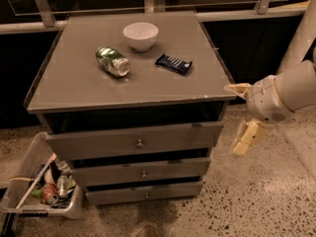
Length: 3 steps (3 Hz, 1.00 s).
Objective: Open top drawer
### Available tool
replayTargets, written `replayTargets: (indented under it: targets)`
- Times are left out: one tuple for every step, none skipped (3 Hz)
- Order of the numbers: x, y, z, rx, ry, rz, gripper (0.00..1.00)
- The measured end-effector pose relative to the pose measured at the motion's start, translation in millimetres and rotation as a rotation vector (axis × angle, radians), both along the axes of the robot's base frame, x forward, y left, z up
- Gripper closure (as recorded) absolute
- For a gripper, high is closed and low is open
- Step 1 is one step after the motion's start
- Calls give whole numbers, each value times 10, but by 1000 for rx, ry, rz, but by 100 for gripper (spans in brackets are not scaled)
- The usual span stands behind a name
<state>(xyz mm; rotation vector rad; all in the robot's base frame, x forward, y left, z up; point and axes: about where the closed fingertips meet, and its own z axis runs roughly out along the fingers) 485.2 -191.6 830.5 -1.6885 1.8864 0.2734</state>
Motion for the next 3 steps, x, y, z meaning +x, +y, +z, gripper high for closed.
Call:
replayTargets:
  targets:
    - [146,21,-279,50,4,26,0]
    - [146,21,-279,50,4,26,0]
    - [113,90,-296,33,-5,32,0]
